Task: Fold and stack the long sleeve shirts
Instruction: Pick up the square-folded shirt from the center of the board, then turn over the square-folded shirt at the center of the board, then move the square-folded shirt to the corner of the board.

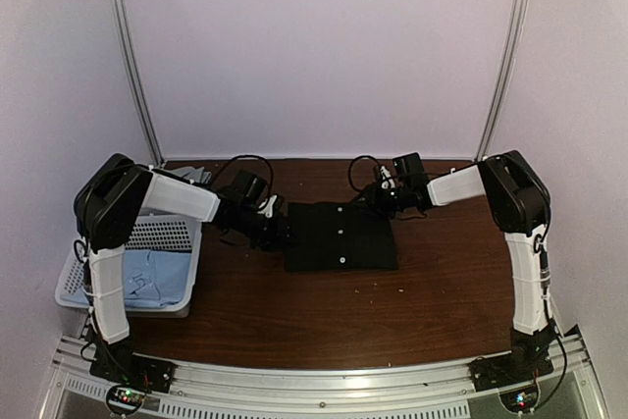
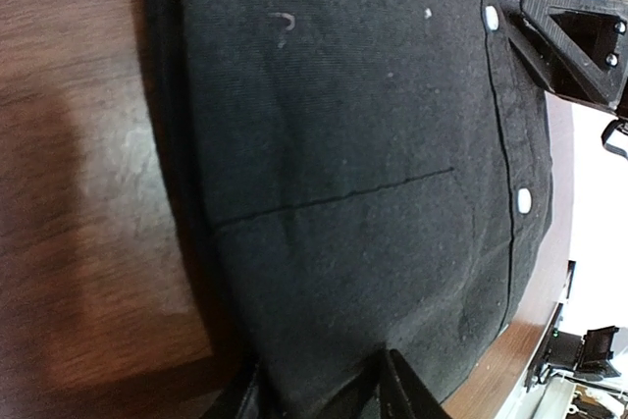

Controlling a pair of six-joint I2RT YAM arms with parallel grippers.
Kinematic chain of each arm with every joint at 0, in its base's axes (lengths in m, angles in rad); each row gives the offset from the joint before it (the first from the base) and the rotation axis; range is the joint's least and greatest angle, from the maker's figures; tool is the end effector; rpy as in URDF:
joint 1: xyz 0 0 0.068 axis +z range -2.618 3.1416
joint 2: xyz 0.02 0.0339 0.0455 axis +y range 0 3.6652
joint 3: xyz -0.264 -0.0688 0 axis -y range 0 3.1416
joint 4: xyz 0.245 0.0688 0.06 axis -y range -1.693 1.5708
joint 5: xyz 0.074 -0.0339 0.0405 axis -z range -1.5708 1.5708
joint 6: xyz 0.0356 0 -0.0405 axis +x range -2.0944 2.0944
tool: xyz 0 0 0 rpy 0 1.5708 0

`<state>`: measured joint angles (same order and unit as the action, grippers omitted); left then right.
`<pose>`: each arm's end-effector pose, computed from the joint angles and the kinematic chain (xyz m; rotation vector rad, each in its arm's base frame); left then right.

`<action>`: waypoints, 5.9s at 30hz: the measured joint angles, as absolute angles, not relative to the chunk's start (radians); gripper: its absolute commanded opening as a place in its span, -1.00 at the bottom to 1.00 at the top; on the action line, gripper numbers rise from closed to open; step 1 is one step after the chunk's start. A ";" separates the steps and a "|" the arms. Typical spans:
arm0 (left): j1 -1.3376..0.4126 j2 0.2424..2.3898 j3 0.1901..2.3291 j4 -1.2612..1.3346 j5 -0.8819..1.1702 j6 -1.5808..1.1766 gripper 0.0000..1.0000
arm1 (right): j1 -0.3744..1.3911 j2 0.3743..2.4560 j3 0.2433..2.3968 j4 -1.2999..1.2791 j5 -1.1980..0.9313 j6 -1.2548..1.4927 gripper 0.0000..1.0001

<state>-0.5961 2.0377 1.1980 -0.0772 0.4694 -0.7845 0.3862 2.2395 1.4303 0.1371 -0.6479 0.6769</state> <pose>0.3314 -0.2443 0.1230 -0.0363 2.7305 -1.0895 0.4331 0.1993 0.1210 -0.0365 2.4053 1.2678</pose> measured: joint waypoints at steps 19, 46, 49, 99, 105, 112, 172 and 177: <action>-0.615 2.080 1.276 -0.154 0.386 -0.825 -1.00 | 0.385 2.151 1.433 0.021 -0.622 0.585 -0.08; -0.529 1.769 1.454 -0.739 0.229 -0.437 -1.00 | 0.667 2.016 1.333 -0.092 -0.496 0.534 -0.34; -0.529 1.765 1.514 -0.773 0.228 -0.399 -1.00 | 0.670 2.062 1.338 -0.086 -0.488 0.552 -0.37; -0.645 2.128 1.943 -0.604 0.630 -0.467 -0.80 | 0.436 1.911 1.145 0.313 -0.601 0.815 -0.11; -0.765 2.373 2.156 -0.497 0.667 -0.599 0.17 | 0.299 1.708 1.068 0.196 -0.525 0.722 0.02; -0.856 2.466 2.190 -0.414 0.665 -0.717 0.41 | 0.260 1.664 1.030 0.081 -0.475 0.632 0.08; -0.604 2.225 1.596 -0.340 0.238 -0.667 -0.15 | 0.464 1.996 1.227 -0.188 -0.257 0.408 -1.00; -0.603 2.211 1.612 -0.390 0.189 -0.644 -0.15 | 0.399 1.954 1.189 -0.222 -0.235 0.384 -1.00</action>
